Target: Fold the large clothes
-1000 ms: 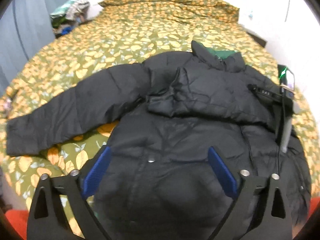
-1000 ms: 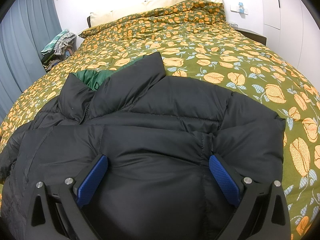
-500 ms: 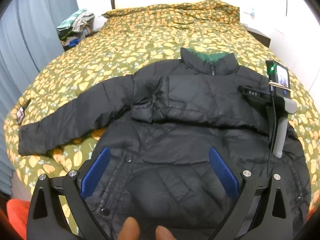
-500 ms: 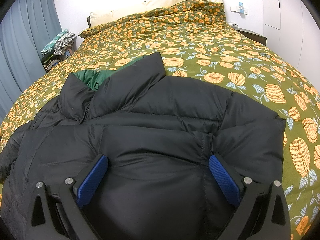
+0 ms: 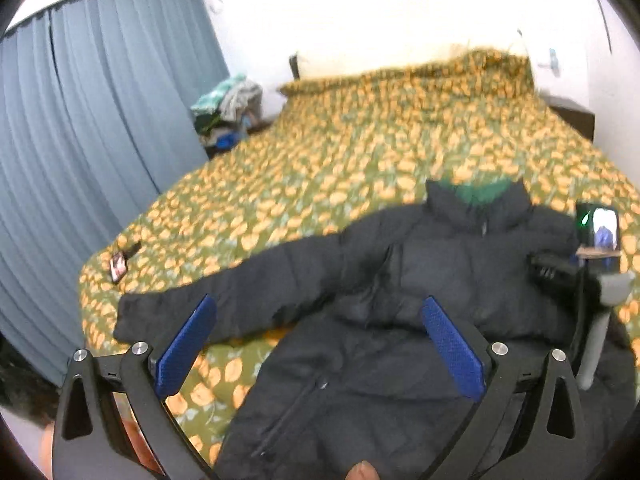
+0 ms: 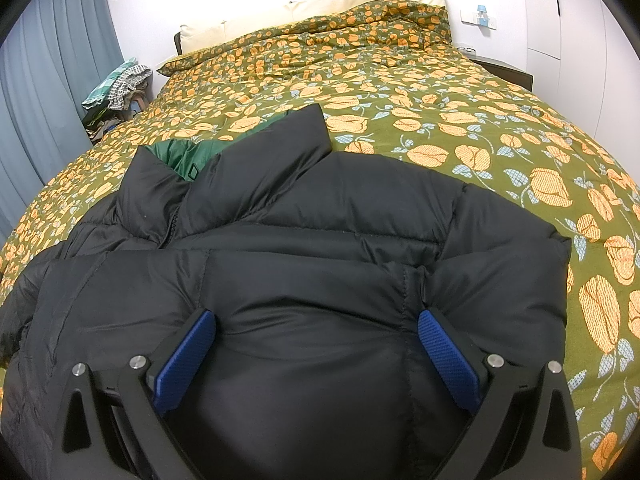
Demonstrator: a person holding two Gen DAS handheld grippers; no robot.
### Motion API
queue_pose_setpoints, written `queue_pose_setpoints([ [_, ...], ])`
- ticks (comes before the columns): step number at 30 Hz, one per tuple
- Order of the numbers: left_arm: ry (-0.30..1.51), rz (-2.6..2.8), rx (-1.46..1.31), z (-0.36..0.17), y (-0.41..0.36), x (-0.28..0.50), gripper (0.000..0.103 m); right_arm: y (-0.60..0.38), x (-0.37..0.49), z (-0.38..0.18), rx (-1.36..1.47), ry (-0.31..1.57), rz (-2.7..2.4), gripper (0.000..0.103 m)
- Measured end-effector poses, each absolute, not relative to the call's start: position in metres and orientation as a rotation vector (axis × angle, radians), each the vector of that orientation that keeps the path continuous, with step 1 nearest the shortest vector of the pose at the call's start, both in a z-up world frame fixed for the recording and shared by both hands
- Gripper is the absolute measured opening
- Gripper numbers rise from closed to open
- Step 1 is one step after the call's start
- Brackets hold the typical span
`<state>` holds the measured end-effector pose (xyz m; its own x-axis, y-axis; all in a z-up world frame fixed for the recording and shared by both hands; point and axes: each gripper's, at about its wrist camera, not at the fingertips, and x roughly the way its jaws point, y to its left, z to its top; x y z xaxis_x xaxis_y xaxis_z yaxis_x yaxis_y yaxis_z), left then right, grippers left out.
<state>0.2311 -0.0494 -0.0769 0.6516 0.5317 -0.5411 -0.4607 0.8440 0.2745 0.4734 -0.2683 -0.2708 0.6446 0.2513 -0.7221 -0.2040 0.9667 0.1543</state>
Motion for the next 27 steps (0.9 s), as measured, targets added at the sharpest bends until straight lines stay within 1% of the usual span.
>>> queue_pose_setpoints([
  [3, 0.631, 0.584, 0.158, -0.073, -0.055, 0.234, 0.103, -0.268, 0.473, -0.271, 0.06, 0.831, 0.259, 0.103],
  [7, 0.665, 0.591, 0.164, -0.075, -0.051, 0.235, 0.103, -0.268, 0.473, -0.271, 0.06, 0.831, 0.259, 0.103],
  [9, 0.67, 0.609, 0.148, -0.076, -0.053, 0.232, 0.103, -0.268, 0.473, -0.271, 0.06, 0.831, 0.259, 0.103],
  [13, 0.621, 0.599, 0.079, -0.075, -0.059, 0.224, 0.103, -0.268, 0.473, -0.271, 0.06, 0.831, 0.258, 0.103],
  [17, 0.684, 0.592, 0.093, -0.08, -0.055, 0.234, 0.103, -0.268, 0.473, -0.271, 0.057, 0.831, 0.258, 0.103],
  [21, 0.662, 0.576, 0.136, -0.072, -0.06, 0.234, 0.103, -0.268, 0.473, -0.271, 0.059, 0.831, 0.258, 0.103],
  [27, 0.673, 0.577, 0.073, -0.072, -0.055, 0.225, 0.103, -0.268, 0.473, -0.271, 0.059, 0.831, 0.258, 0.103],
])
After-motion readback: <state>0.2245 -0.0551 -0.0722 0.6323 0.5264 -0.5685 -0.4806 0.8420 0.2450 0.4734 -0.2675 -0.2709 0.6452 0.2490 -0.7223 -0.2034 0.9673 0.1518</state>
